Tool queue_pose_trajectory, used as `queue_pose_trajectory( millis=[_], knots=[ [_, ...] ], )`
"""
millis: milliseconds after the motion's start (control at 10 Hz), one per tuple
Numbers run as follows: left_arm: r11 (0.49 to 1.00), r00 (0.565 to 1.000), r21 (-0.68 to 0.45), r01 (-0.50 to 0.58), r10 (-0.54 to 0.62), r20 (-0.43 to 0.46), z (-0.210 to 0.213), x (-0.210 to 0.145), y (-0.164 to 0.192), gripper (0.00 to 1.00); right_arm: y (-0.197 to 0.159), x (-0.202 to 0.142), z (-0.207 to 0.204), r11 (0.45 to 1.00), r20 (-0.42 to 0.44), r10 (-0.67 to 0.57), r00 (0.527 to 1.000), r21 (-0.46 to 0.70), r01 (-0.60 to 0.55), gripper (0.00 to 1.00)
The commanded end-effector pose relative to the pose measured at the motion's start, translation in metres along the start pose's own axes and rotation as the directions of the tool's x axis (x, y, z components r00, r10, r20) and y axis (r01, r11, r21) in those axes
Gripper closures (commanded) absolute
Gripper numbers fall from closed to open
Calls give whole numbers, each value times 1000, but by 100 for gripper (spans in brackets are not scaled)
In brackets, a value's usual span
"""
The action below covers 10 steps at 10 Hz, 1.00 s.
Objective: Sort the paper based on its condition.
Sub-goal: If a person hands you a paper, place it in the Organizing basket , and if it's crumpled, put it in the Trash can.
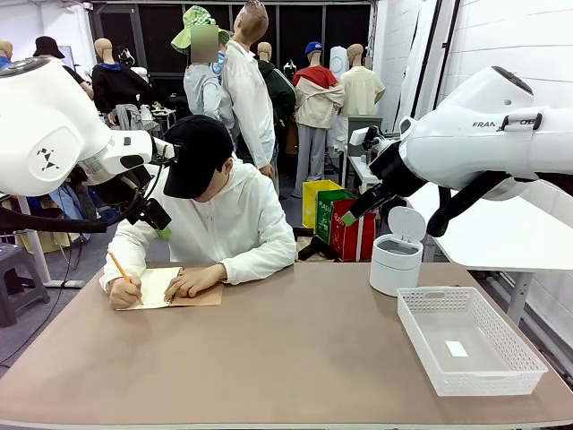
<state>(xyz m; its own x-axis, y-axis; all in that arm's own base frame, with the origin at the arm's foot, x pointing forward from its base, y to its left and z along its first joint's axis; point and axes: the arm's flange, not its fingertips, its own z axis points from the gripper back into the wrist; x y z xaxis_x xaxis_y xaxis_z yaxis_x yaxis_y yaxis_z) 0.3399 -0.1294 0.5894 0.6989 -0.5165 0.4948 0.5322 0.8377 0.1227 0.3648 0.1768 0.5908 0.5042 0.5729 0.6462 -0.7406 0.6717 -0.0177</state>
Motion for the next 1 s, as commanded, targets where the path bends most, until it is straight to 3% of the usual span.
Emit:
queue_pose_trajectory(
  millis=[0, 900],
  knots=[
    [1000, 1000, 1, 4, -4, 3, 1, 0, 1, 0, 0, 0, -1, 1000, 1, -1, 1000, 7, 1, 0],
    [1000, 1000, 1, 4, -4, 3, 1, 0, 1, 0, 0, 0, -1, 1000, 1, -1, 1000, 7, 1, 0]
  ],
)
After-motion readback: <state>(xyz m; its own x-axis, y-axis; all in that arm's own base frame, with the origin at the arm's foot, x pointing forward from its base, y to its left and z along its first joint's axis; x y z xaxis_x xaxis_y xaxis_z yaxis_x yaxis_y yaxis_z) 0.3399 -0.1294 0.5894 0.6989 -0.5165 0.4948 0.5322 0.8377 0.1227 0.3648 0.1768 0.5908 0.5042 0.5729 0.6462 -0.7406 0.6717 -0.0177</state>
